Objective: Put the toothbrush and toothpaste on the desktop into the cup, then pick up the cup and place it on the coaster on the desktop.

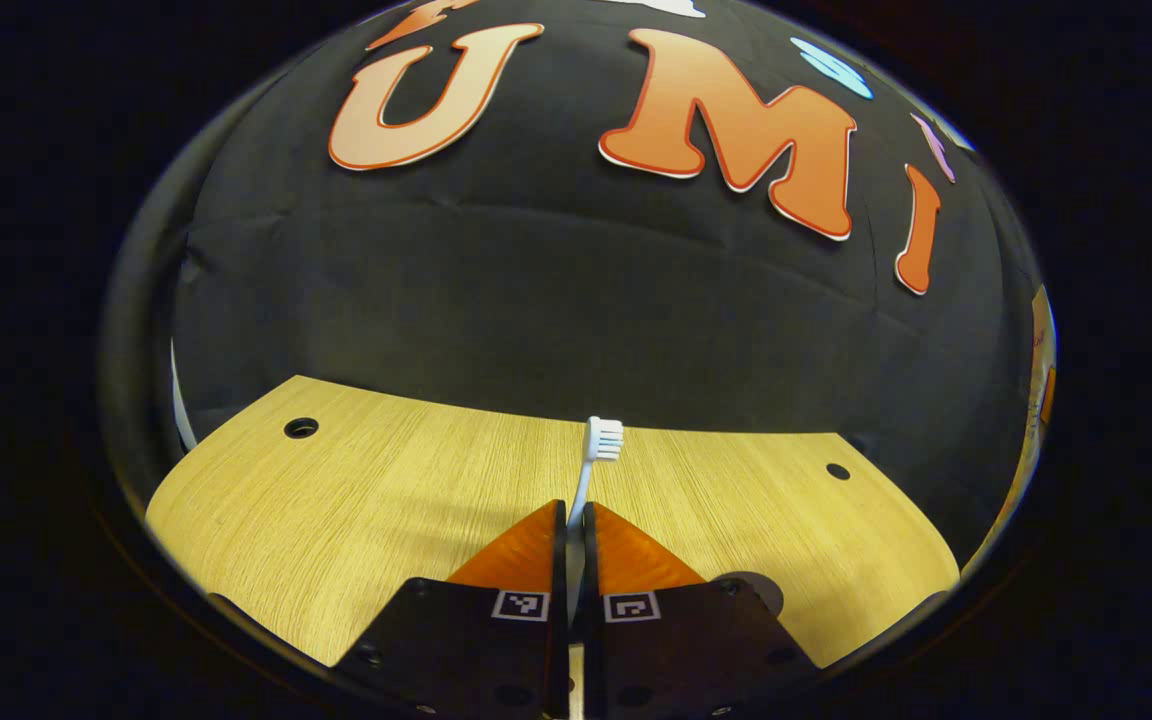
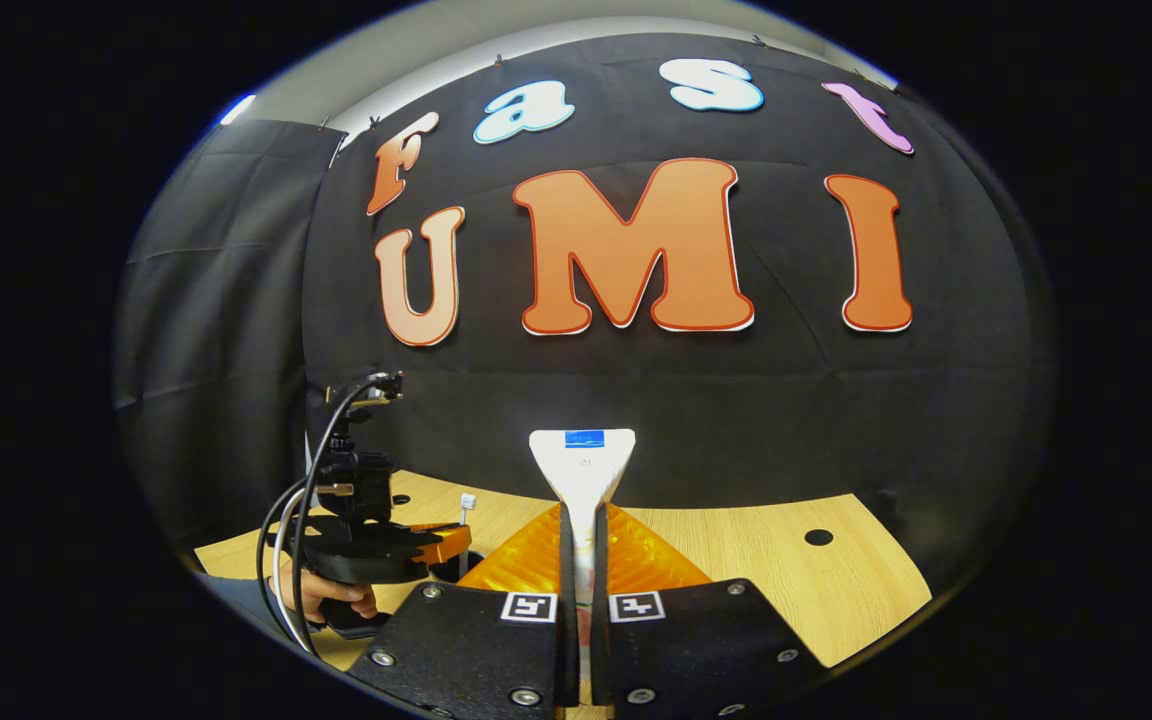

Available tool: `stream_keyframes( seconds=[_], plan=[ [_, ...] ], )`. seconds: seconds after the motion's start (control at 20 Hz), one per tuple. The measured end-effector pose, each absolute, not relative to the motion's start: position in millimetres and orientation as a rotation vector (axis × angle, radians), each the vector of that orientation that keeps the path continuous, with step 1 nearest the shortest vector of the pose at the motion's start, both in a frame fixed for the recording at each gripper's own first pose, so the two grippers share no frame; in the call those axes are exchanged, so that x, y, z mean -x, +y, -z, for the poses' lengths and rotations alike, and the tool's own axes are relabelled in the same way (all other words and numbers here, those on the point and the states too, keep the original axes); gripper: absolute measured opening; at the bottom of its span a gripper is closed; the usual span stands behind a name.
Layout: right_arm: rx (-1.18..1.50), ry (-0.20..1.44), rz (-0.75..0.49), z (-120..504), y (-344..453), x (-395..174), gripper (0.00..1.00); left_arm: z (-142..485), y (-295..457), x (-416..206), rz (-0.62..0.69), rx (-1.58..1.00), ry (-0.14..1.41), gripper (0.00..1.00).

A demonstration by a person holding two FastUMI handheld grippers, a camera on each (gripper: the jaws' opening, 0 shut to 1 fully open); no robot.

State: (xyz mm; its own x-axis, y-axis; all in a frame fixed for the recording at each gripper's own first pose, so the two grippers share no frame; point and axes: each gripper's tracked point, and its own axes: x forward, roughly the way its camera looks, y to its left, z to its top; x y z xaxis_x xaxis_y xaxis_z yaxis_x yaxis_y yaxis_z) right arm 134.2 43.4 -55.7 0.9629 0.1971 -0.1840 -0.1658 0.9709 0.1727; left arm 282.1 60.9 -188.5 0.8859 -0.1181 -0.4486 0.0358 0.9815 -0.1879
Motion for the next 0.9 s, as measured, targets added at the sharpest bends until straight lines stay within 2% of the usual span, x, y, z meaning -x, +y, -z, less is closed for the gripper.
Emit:
stream_keyframes(
  seconds=[0.2,0.3,0.5,0.55,0.6,0.9],
  plan=[
    [-0.169,0.194,-0.183,54.1,43.6,-129.3,0.05,192.9,52.6,-262.2,0.111,0.146,0.52,0.11],
    [-0.179,0.181,-0.183,49.8,44.7,-128.7,0.05,188.1,50.5,-252.0,0.122,0.126,0.51,0.26],
    [-0.196,0.156,-0.19,42.1,51.9,-129.3,0.05,168.9,62.6,-233.2,0.114,0.065,0.458,0.75],
    [-0.195,0.152,-0.197,41.2,54.6,-129.6,0.05,163.1,68.7,-226.6,0.1,0.052,0.44,0.9],
    [-0.197,0.149,-0.202,40.3,58.2,-129.3,0.05,156.4,75.1,-223.3,0.088,0.044,0.424,0.98],
    [-0.213,0.125,-0.241,36.8,83.9,-138.6,0.05,112.8,105.8,-190.6,0.057,0.048,0.302,1.0]
  ],
)
